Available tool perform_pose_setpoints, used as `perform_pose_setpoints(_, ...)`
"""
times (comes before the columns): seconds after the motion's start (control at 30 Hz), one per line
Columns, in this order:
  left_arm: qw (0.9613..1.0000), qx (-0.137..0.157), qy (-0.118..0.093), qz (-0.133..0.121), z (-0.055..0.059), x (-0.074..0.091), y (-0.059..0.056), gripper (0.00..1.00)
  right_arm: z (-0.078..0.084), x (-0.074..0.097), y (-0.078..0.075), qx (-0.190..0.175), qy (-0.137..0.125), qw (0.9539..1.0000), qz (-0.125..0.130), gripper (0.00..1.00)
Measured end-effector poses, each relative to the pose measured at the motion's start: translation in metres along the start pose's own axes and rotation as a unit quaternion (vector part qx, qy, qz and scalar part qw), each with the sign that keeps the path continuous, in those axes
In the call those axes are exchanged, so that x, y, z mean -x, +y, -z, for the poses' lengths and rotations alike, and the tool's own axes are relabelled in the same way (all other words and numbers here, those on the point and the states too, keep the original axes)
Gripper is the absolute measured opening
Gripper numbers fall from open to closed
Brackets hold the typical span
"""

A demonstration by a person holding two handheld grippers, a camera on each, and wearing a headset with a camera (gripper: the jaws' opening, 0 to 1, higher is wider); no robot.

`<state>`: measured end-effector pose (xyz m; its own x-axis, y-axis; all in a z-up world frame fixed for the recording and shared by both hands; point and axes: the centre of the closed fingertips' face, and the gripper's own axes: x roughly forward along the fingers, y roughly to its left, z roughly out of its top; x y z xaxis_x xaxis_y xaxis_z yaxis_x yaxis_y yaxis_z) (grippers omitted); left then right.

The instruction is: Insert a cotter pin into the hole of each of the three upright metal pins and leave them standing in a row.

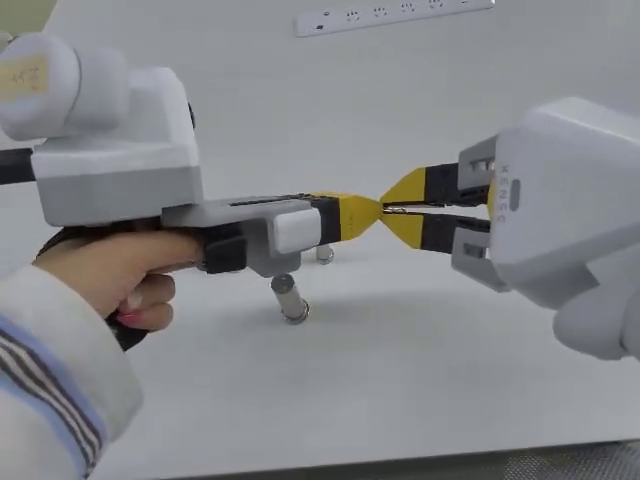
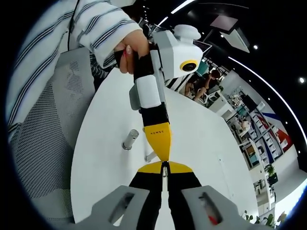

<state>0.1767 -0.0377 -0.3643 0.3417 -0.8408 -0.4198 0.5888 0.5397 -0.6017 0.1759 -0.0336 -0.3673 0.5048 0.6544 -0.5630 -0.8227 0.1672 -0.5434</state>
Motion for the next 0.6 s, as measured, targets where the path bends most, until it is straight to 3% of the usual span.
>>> perform_pose_setpoints(0.3,0.9999,0.000,-0.012,-0.009,-0.003,0.003,0.006,0.00,-0.003,-0.002,-0.002,0.017,-0.007,0.9998,0.003,0.01)
perform_pose_setpoints(0.43,0.9997,-0.003,-0.019,-0.012,-0.003,0.007,0.008,0.00,-0.006,-0.001,-0.005,0.022,-0.009,0.9997,0.009,0.13)
perform_pose_setpoints(0.6,0.9993,-0.018,-0.025,-0.022,-0.005,0.014,0.012,0.00,-0.002,0.000,-0.008,-0.010,-0.001,0.9999,0.002,0.17)
